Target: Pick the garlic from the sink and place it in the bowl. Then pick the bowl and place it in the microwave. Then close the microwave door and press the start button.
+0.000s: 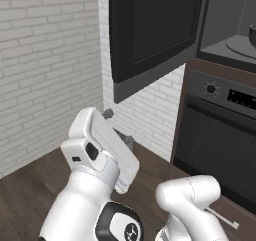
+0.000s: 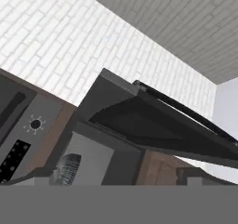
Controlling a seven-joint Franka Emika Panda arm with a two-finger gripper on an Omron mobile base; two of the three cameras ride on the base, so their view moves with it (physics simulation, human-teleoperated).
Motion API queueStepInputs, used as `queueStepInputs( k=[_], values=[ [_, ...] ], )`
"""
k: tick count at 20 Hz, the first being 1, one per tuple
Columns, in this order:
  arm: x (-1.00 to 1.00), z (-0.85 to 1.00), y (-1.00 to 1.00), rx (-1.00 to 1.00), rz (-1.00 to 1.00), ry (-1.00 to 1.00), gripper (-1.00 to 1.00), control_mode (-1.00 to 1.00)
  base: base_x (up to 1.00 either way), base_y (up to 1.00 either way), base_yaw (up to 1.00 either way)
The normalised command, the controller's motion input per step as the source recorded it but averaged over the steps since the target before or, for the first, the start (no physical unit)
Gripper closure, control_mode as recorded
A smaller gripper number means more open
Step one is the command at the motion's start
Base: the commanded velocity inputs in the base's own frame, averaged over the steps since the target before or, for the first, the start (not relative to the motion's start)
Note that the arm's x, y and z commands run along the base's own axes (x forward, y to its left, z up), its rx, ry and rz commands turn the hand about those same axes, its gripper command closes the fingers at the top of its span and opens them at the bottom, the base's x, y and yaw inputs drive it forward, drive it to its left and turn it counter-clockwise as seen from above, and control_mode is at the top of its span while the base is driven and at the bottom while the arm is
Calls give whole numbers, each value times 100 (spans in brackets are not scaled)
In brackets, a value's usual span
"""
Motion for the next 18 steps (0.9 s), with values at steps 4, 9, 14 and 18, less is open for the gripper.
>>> queueStepInputs(
  k=[4,9,14,18],
  values=[
    [60,-16,30,-4,-13,-1,-100,-100,0,0,0],
    [65,-5,8,-3,-10,0,-100,-100,0,0,0],
    [85,-6,2,0,-6,0,-100,-100,0,0,0],
    [71,-14,0,0,-4,0,-100,-100,0,0,0]
  ],
)
